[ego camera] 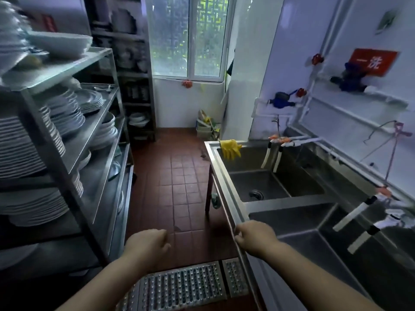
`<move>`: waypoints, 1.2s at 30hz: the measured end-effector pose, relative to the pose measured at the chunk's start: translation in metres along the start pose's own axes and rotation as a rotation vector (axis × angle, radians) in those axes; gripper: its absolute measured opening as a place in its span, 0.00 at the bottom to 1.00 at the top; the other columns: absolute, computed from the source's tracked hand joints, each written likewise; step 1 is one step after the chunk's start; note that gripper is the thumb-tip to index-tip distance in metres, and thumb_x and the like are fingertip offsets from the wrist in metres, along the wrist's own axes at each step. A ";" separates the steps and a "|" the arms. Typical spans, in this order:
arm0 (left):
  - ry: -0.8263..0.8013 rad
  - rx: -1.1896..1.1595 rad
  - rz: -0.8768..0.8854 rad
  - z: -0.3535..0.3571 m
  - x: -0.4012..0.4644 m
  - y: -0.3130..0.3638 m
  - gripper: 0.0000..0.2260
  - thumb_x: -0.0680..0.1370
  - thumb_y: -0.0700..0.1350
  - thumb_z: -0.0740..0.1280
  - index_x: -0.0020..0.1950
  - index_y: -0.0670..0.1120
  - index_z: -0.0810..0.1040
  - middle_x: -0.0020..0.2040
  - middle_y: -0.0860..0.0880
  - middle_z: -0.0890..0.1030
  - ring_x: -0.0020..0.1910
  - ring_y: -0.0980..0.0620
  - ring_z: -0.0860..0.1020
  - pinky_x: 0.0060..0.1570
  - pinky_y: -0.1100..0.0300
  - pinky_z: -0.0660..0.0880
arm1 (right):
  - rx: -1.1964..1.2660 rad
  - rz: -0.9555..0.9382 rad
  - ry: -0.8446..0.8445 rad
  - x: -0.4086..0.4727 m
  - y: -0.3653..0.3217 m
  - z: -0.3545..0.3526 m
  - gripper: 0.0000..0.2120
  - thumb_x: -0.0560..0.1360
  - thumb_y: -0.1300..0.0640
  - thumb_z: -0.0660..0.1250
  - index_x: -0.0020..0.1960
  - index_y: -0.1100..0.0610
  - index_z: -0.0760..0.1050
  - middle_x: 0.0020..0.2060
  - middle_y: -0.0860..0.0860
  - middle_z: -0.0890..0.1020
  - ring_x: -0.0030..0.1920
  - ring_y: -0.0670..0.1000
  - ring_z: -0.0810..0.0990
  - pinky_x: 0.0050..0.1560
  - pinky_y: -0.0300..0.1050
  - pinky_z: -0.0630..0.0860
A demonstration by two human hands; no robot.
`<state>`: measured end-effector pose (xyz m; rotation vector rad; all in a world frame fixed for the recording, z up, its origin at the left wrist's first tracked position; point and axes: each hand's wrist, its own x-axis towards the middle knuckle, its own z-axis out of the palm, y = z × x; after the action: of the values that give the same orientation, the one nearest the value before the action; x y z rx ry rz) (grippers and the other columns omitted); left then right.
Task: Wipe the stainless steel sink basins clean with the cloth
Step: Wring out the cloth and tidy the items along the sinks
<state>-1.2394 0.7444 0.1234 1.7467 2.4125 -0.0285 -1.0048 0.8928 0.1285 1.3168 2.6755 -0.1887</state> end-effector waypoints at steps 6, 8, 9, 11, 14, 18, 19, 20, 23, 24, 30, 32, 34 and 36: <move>0.004 0.012 0.043 -0.026 0.115 -0.058 0.13 0.78 0.56 0.58 0.57 0.51 0.75 0.57 0.52 0.79 0.58 0.50 0.76 0.50 0.59 0.71 | 0.059 0.087 0.017 0.101 -0.004 -0.017 0.13 0.77 0.50 0.59 0.56 0.50 0.78 0.54 0.51 0.80 0.54 0.55 0.78 0.48 0.45 0.74; -0.011 0.012 0.068 -0.028 0.151 -0.066 0.13 0.78 0.56 0.58 0.57 0.50 0.74 0.57 0.52 0.79 0.58 0.50 0.76 0.50 0.59 0.71 | 0.076 0.124 -0.007 0.127 0.004 -0.017 0.13 0.77 0.50 0.58 0.56 0.51 0.78 0.54 0.51 0.81 0.54 0.55 0.78 0.47 0.46 0.73; -0.014 0.013 0.081 -0.028 0.170 -0.069 0.14 0.78 0.56 0.58 0.57 0.50 0.74 0.57 0.52 0.79 0.58 0.51 0.76 0.50 0.59 0.72 | 0.087 0.146 -0.016 0.141 0.010 -0.016 0.13 0.77 0.50 0.58 0.55 0.51 0.78 0.54 0.51 0.81 0.54 0.55 0.78 0.47 0.46 0.73; -0.011 0.022 0.097 -0.028 0.207 -0.074 0.14 0.78 0.56 0.58 0.56 0.50 0.74 0.56 0.52 0.79 0.58 0.51 0.76 0.50 0.59 0.72 | 0.099 0.193 -0.031 0.171 0.025 -0.016 0.12 0.77 0.51 0.58 0.55 0.50 0.77 0.54 0.51 0.81 0.53 0.55 0.78 0.47 0.46 0.73; -0.001 0.041 0.120 -0.030 0.266 -0.077 0.14 0.78 0.56 0.58 0.57 0.51 0.74 0.57 0.53 0.79 0.58 0.51 0.76 0.50 0.59 0.71 | 0.070 0.229 -0.045 0.223 0.049 -0.022 0.13 0.77 0.50 0.57 0.56 0.49 0.77 0.55 0.49 0.80 0.55 0.54 0.78 0.47 0.45 0.73; 0.022 0.070 0.150 -0.039 0.356 -0.075 0.13 0.77 0.56 0.59 0.56 0.52 0.75 0.55 0.53 0.79 0.56 0.51 0.77 0.48 0.59 0.71 | 0.122 0.254 -0.019 0.305 0.082 -0.032 0.12 0.78 0.50 0.57 0.56 0.49 0.77 0.53 0.47 0.80 0.53 0.51 0.78 0.44 0.44 0.71; 0.023 0.074 0.154 -0.043 0.380 -0.074 0.13 0.77 0.56 0.59 0.56 0.53 0.75 0.54 0.53 0.79 0.56 0.52 0.77 0.48 0.59 0.71 | 0.141 0.266 -0.013 0.326 0.091 -0.034 0.11 0.78 0.50 0.58 0.55 0.48 0.77 0.53 0.46 0.80 0.52 0.50 0.78 0.44 0.44 0.71; 0.021 0.070 0.154 -0.048 0.404 -0.073 0.13 0.77 0.56 0.59 0.55 0.53 0.75 0.54 0.53 0.79 0.56 0.52 0.77 0.48 0.59 0.71 | 0.166 0.284 -0.008 0.347 0.100 -0.037 0.11 0.78 0.50 0.58 0.55 0.48 0.77 0.53 0.46 0.80 0.52 0.50 0.78 0.44 0.44 0.72; 0.016 0.062 0.159 -0.065 0.475 -0.067 0.12 0.77 0.55 0.59 0.55 0.52 0.75 0.55 0.53 0.80 0.56 0.52 0.77 0.48 0.59 0.72 | 0.214 0.314 -0.014 0.407 0.126 -0.046 0.11 0.78 0.49 0.58 0.55 0.47 0.77 0.53 0.46 0.80 0.53 0.49 0.78 0.46 0.44 0.73; 0.022 0.065 0.165 -0.070 0.497 -0.064 0.12 0.77 0.55 0.58 0.55 0.52 0.76 0.55 0.53 0.80 0.56 0.51 0.77 0.48 0.59 0.72 | 0.217 0.319 -0.014 0.426 0.134 -0.050 0.11 0.78 0.49 0.58 0.56 0.47 0.77 0.54 0.46 0.80 0.53 0.50 0.78 0.45 0.43 0.72; -0.022 0.080 0.245 -0.078 0.613 -0.032 0.12 0.77 0.54 0.59 0.55 0.50 0.75 0.54 0.52 0.80 0.56 0.50 0.77 0.46 0.59 0.72 | 0.269 0.387 -0.022 0.509 0.174 -0.062 0.12 0.77 0.49 0.58 0.57 0.47 0.77 0.56 0.47 0.80 0.56 0.52 0.77 0.47 0.43 0.70; -0.049 0.092 0.302 -0.074 0.648 -0.019 0.11 0.77 0.52 0.58 0.53 0.49 0.75 0.53 0.51 0.80 0.55 0.50 0.77 0.46 0.59 0.72 | 0.291 0.425 -0.034 0.530 0.186 -0.061 0.13 0.77 0.50 0.58 0.57 0.47 0.77 0.56 0.47 0.80 0.56 0.52 0.77 0.47 0.43 0.70; -0.074 0.084 0.362 -0.069 0.687 -0.006 0.11 0.76 0.51 0.58 0.53 0.49 0.75 0.52 0.51 0.81 0.54 0.49 0.78 0.45 0.59 0.72 | 0.307 0.470 -0.041 0.548 0.195 -0.059 0.13 0.77 0.50 0.58 0.57 0.47 0.77 0.56 0.47 0.80 0.56 0.52 0.77 0.46 0.43 0.70; -0.091 0.064 0.436 -0.064 0.729 0.007 0.11 0.76 0.51 0.58 0.54 0.51 0.76 0.53 0.51 0.81 0.53 0.50 0.78 0.45 0.59 0.72 | 0.321 0.532 -0.053 0.565 0.203 -0.057 0.13 0.77 0.51 0.58 0.57 0.47 0.77 0.57 0.48 0.80 0.56 0.52 0.77 0.46 0.43 0.69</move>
<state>-1.4620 1.4401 0.0828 2.2072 1.9419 -0.1290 -1.1877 1.4638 0.0665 2.0246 2.2102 -0.5888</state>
